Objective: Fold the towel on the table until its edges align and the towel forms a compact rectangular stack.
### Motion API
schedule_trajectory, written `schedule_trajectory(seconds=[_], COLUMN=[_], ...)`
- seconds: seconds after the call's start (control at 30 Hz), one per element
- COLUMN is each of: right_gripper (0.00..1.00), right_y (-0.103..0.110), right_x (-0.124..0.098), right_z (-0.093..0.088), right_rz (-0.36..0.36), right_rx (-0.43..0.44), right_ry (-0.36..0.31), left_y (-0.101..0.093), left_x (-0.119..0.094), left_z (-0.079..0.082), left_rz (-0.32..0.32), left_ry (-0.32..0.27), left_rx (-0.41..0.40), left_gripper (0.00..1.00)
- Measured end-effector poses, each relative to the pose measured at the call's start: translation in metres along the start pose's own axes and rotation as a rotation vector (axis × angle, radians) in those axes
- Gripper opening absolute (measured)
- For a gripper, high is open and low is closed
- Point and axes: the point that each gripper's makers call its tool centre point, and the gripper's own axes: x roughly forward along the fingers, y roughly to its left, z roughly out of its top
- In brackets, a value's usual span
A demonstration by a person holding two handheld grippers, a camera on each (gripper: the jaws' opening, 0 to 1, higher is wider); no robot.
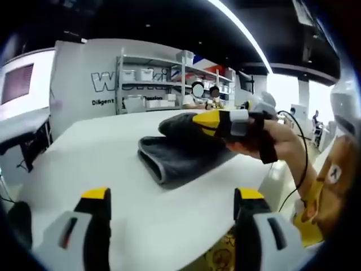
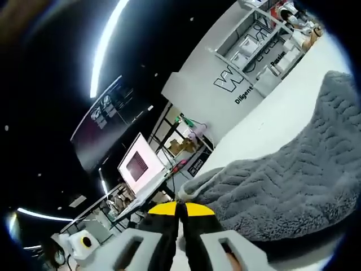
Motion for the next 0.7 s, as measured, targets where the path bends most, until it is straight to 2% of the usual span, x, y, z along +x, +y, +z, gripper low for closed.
schedule_trajectory(seconds=[0.13, 0.43, 0.7], right_gripper=[0.02, 0.03, 0.07], right_y=[0.009, 0.000, -0.003], right_x=[0.007, 0.022, 0.021], right_z=[-0.013, -0.047, -0.054], right_rz=[0.007, -0.036, -0.038], right_rx=[-0.042, -0.146, -0.145], right_ry=[0.031, 0.138, 0.175], left_y=[-0.001, -0.003, -0.003], left_x=[0.001, 0.001, -0.002], left_z=[-0.001, -0.002, -0.004], left_rz=[-0.001, 0.001, 0.009], left_ry=[0.001, 0.015, 0.022], left_rx=[-0.005, 0.001, -0.004], left_gripper=[0.94, 0.94, 0.94])
